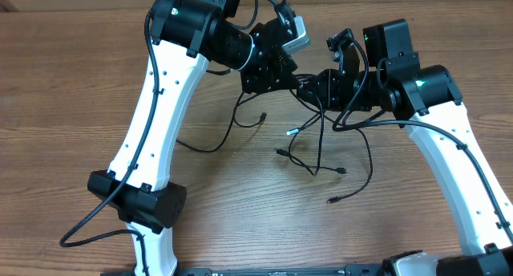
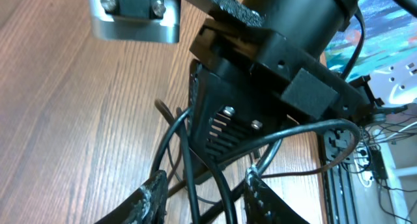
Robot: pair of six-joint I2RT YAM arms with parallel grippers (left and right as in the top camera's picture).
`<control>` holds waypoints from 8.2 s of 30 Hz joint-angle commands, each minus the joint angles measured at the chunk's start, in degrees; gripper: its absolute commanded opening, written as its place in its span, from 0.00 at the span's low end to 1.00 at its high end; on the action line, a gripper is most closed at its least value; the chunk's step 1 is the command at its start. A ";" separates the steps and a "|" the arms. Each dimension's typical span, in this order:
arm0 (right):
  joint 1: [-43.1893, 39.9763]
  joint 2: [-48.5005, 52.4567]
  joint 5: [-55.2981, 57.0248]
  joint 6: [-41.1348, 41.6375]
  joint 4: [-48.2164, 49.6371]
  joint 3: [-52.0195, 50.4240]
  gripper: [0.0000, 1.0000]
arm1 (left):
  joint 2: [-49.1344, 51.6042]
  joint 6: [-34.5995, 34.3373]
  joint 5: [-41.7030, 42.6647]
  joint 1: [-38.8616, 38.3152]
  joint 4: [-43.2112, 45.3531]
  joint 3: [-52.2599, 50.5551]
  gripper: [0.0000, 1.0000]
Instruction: Untangle cables
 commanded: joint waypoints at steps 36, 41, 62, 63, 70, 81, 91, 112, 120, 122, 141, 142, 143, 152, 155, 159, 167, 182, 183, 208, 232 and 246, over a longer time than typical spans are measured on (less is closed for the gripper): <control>0.17 0.00 30.84 6.08 -8.72 1.27 0.89 | -1.57 -27.61 -10.16 2.86 3.45 19.93 0.04; 0.17 -3.02 22.43 2.21 -2.01 3.34 0.96 | -2.45 -36.15 -19.32 2.86 2.56 23.54 0.04; -0.24 3.32 31.23 5.11 -15.85 7.26 1.00 | -15.74 -41.46 -31.45 12.26 8.28 24.02 0.04; -0.48 3.32 31.21 5.25 -15.65 7.26 1.00 | -16.35 -41.46 -32.15 12.96 8.20 24.02 0.04; -3.41 3.32 31.21 5.64 -15.74 7.26 1.00 | -19.21 -43.23 -35.76 18.08 8.13 24.00 0.04; -12.87 3.34 31.19 5.62 -16.31 7.26 1.00 | -19.43 -45.66 -38.58 25.90 5.73 23.82 0.04; -19.58 3.34 27.08 0.98 -15.17 7.26 1.00 | -19.41 -46.82 -48.85 28.04 5.14 23.80 0.04; -19.32 3.34 -9.68 -15.65 -12.07 7.26 1.00 | -17.59 -42.62 -10.38 31.98 6.01 21.16 0.04; -14.75 3.34 -18.47 -16.04 -8.85 7.26 1.00 | -14.47 -42.64 8.37 31.58 6.32 21.16 0.04; -12.90 3.34 -18.38 -15.89 -7.78 7.26 1.00 | -13.42 -42.62 8.20 30.71 5.35 21.16 0.04; 2.38 4.31 -11.54 -5.99 10.80 7.26 1.00 | -10.43 -43.58 -2.91 21.97 4.04 21.18 0.04; 4.50 5.14 -8.98 -3.56 12.63 7.26 1.00 | -10.43 -43.69 -2.93 21.97 4.04 21.18 0.04; 5.51 5.68 -8.61 -2.80 13.64 7.26 0.99 | -10.43 -43.71 -2.91 21.97 4.04 21.18 0.04; 11.17 10.14 2.91 7.02 19.87 7.26 0.76 | -10.43 -43.69 -2.93 21.97 3.67 21.18 0.04; 12.22 12.39 5.90 7.39 20.76 7.26 0.61 | -10.43 -43.69 -2.91 21.97 3.65 21.18 0.04; 12.41 14.32 6.62 7.34 19.85 7.26 0.29 | -10.75 -43.85 -3.78 21.97 3.72 21.20 0.04; 7.17 14.45 28.61 13.53 4.11 7.23 0.04 | -16.94 -49.75 -19.71 22.08 11.45 23.82 0.04; -9.70 14.53 37.16 13.53 -4.28 -0.87 0.04 | -25.29 -49.72 -36.06 22.08 22.67 23.98 0.04; -10.29 14.53 37.13 13.53 -4.31 -1.51 0.04 | -25.31 -49.72 -36.09 22.08 23.96 23.98 0.04; -11.10 14.53 33.92 11.80 -4.50 -2.95 0.92 | -25.53 -46.64 -41.75 22.08 34.53 23.26 0.04; -11.10 14.53 33.03 11.39 -6.01 -2.95 0.93 | -9.97 -53.66 -45.00 21.16 -9.27 17.25 0.04; -11.10 14.53 33.05 11.19 -5.68 -2.95 0.93 | -6.54 -53.51 -52.04 20.85 -5.97 -14.10 0.17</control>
